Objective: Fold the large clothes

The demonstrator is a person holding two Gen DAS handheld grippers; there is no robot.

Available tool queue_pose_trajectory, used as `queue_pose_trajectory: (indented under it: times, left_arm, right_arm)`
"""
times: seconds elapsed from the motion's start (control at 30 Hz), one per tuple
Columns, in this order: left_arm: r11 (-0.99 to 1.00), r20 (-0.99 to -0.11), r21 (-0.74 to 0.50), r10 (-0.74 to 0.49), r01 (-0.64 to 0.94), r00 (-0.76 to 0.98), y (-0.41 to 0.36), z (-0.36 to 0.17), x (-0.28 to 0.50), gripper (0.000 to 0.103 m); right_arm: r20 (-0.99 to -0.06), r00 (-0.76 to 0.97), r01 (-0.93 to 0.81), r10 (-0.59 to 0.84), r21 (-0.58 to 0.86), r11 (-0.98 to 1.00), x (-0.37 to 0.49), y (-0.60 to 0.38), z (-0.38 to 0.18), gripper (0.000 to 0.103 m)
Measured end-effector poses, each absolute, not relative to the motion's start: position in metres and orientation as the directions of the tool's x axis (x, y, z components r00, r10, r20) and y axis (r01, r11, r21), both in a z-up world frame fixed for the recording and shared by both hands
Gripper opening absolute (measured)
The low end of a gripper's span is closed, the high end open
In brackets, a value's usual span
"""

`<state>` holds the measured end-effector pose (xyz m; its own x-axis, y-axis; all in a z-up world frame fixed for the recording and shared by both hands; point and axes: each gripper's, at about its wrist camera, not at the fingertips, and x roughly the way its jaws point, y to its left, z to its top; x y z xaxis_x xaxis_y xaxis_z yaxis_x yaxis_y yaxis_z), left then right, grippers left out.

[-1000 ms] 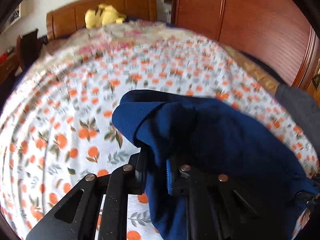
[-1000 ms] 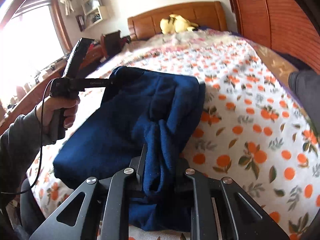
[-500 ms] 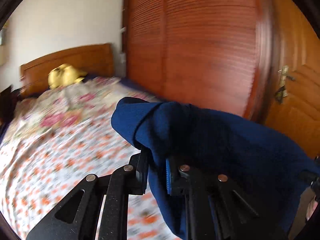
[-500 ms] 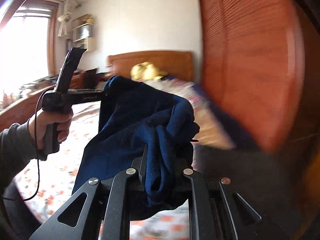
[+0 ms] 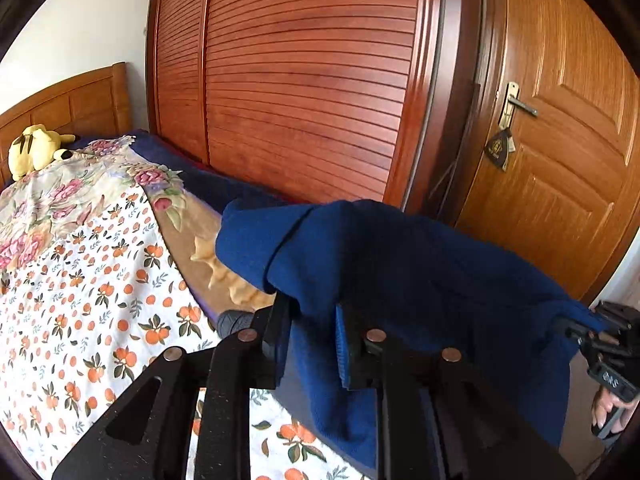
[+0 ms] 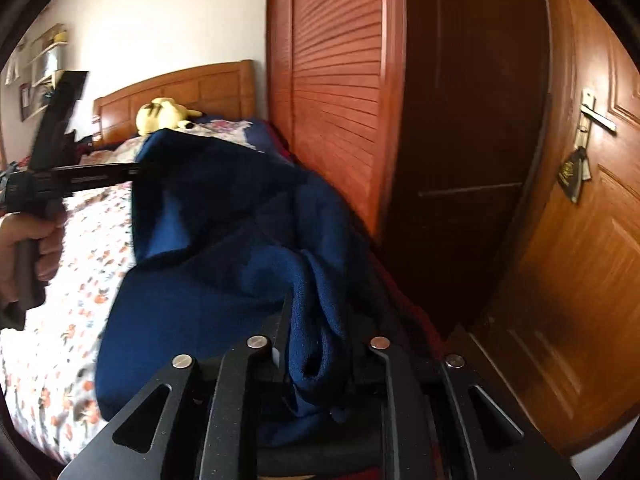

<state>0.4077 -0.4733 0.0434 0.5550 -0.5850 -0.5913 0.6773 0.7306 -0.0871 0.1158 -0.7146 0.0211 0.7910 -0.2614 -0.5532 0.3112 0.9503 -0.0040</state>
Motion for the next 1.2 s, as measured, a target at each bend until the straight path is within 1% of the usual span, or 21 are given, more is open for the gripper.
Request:
queue_pose_trajectory:
  times: [0.03,0.07,0.1,0.17,0.2,0.23,0.27,0.4,0.43,0.47,0.6,0.63,0.8,0.87,1.03,1.2]
  left_arm:
    - [0.726,-0.589,-0.076,-0.586,0.684,0.556,-0.477,0.045,0.405,0.026]
    - [0.721,-0.584,-0.066,-0.588,0.689,0.559,-0.473,0.046,0.401,0.037]
    - [0.716,-0.576,-0.061,-0.594,0.695,0.561,-0.464,0.048,0.395,0.043]
    - [0.708,-0.571,-0.071,-0.606,0.702,0.554,-0.457,0.051,0.386,0.054]
    - [0.703,-0.567,-0.083,-0.616,0.706,0.547,-0.444,0.055,0.380,0.060]
    - [0.698,-0.559,-0.085,-0.624,0.711,0.546,-0.438,0.057,0.373,0.075]
    - [0.696,-0.539,-0.077,-0.631,0.713,0.558,-0.425,0.061,0.365,0.085]
    - [0.705,-0.508,-0.031,-0.622,0.709,0.596,-0.394,0.067,0.338,0.090]
    - [0.712,-0.500,-0.018,-0.614,0.702,0.611,-0.384,0.069,0.330,0.095]
    - [0.717,-0.493,-0.010,-0.610,0.697,0.620,-0.375,0.069,0.324,0.097]
    - [0.760,-0.456,0.050,-0.560,0.648,0.692,-0.334,0.071,0.294,0.097]
    - [0.769,-0.450,0.059,-0.549,0.637,0.705,-0.324,0.071,0.290,0.097]
    - [0.824,-0.395,0.081,-0.490,0.561,0.777,-0.268,0.073,0.254,0.097]
    - [0.839,-0.386,0.085,-0.469,0.537,0.794,-0.247,0.072,0.241,0.097]
    - [0.891,-0.392,0.059,-0.394,0.451,0.831,-0.186,0.061,0.208,0.097]
    - [0.938,-0.428,0.006,-0.310,0.346,0.849,-0.116,0.047,0.174,0.097]
  right_arm:
    - [-0.547,0.791,0.319,-0.273,-0.011,0.948,0.114,-0.716,0.021,0.021]
    - [-0.543,0.792,0.324,-0.280,-0.014,0.946,0.113,-0.716,0.023,0.025]
    - [-0.539,0.790,0.337,-0.293,-0.019,0.941,0.110,-0.712,0.025,0.033]
    - [-0.538,0.768,0.385,-0.347,-0.045,0.922,0.108,-0.705,0.028,0.043]
    - [-0.541,0.758,0.403,-0.364,-0.051,0.914,0.113,-0.694,0.028,0.047]
    - [-0.541,0.750,0.422,-0.382,-0.053,0.905,0.110,-0.696,0.031,0.049]
    - [-0.540,0.745,0.435,-0.392,-0.053,0.899,0.109,-0.693,0.032,0.052]
    - [-0.524,0.733,0.457,-0.434,-0.094,0.885,0.123,-0.653,0.042,0.056]
    - [-0.516,0.739,0.452,-0.433,-0.097,0.887,0.121,-0.641,0.048,0.056]
    - [-0.506,0.748,0.443,-0.429,-0.100,0.891,0.117,-0.632,0.052,0.057]
    - [-0.479,0.790,0.386,-0.383,-0.098,0.917,0.090,-0.588,0.058,0.063]
    - [-0.472,0.802,0.367,-0.367,-0.095,0.925,0.086,-0.576,0.062,0.064]
    - [-0.436,0.862,0.253,-0.260,-0.075,0.965,0.075,-0.508,0.070,0.078]
    - [-0.428,0.877,0.208,-0.218,-0.070,0.976,0.072,-0.475,0.069,0.081]
    - [-0.417,0.905,0.091,-0.085,-0.006,0.996,0.065,-0.403,0.056,0.081]
    - [-0.416,0.908,-0.028,0.044,0.044,0.999,0.061,-0.337,0.043,0.081]
